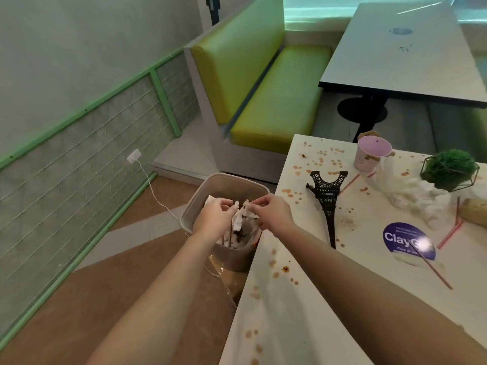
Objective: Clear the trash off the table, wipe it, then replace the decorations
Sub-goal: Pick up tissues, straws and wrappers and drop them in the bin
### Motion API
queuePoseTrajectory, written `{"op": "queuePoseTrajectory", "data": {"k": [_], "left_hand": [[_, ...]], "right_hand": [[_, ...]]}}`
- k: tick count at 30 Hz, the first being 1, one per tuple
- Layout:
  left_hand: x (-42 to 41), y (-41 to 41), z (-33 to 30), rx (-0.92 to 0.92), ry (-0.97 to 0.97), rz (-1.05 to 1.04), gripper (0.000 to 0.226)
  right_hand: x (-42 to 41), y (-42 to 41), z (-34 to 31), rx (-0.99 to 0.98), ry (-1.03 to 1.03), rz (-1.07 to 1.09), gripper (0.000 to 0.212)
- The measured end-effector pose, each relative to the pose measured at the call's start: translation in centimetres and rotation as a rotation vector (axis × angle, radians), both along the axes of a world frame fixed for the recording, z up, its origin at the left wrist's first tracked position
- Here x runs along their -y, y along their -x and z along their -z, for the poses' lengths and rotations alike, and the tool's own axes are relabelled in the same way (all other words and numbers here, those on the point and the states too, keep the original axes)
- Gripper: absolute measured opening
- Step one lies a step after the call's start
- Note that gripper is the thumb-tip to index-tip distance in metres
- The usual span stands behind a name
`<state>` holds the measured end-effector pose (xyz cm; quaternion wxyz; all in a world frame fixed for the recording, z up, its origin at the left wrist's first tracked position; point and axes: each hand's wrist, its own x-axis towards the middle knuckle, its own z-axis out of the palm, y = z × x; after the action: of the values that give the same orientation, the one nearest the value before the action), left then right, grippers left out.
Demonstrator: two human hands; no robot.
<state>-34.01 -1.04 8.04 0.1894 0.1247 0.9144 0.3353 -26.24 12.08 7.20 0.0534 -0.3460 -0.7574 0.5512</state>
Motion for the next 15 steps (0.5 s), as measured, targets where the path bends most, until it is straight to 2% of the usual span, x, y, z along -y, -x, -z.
{"op": "queuePoseTrajectory", "data": {"k": [7,15], "left_hand": [[-7.8,-3.8,-1.0,-0.013,-0.154,0.146,0.018],[-17.3,-10.4,-0.2,-0.014,-0.083,0.405,0.022]], "right_hand": [[-6.7,-5.1,-0.3,-0.01,0.033,0.2,0.007],[-14.1,-13.8,1.4,0.061,-0.012,0.388,0.013]]}}
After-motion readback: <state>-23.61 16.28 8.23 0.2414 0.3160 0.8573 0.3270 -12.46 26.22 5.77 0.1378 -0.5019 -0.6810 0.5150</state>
